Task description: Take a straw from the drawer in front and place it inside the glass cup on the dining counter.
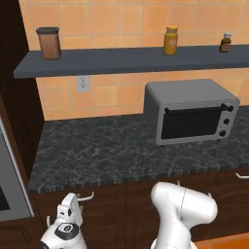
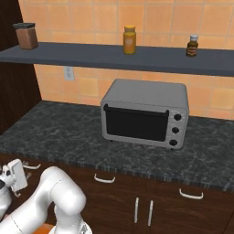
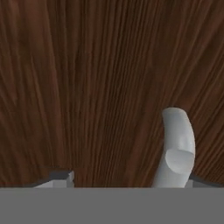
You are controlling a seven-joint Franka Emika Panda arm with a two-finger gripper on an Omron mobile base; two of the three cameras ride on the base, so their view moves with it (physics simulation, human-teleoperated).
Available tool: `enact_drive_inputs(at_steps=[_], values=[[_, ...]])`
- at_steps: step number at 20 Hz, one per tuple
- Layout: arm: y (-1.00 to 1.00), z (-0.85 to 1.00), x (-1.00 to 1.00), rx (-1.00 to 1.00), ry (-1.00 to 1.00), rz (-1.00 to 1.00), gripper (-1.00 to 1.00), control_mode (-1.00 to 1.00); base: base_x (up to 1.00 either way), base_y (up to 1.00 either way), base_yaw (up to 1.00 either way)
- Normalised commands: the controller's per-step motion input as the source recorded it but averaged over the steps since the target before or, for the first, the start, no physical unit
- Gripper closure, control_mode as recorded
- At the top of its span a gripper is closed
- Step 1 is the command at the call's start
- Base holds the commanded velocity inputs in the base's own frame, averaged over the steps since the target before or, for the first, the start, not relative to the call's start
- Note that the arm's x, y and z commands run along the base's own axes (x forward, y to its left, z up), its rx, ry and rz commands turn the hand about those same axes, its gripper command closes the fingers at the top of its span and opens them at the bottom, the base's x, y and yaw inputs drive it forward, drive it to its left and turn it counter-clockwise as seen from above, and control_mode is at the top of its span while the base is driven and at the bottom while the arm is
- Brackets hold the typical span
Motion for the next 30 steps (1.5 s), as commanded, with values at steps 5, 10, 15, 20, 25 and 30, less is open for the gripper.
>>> enact_drive_inputs(at_steps=[5, 10, 15, 20, 25, 30], values=[[0.03, -0.57, 0.13, -0.04, 0.26, 0.0, 1.0, -1.0, 0.0, 0.0, 0.0], [0.11, -0.75, 0.0, -0.1, 0.35, 0.0, 1.0, -1.0, 0.0, 0.0, 0.0], [0.07, -0.99, -0.06, -0.16, 0.39, 0.0, 1.0, -1.0, 0.0, 0.0, 0.0], [0.0, -1.0, -0.34, -0.23, 0.4, 0.02, 1.0, -1.0, 0.0, 0.0, 0.0], [0.0, -1.0, -0.57, -0.25, 0.39, 0.09, 1.0, -1.0, 0.0, 0.0, 0.0], [0.0, -1.0, -0.92, -0.26, 0.32, 0.15, 1.0, -1.0, 0.0, 0.0, 0.0]])
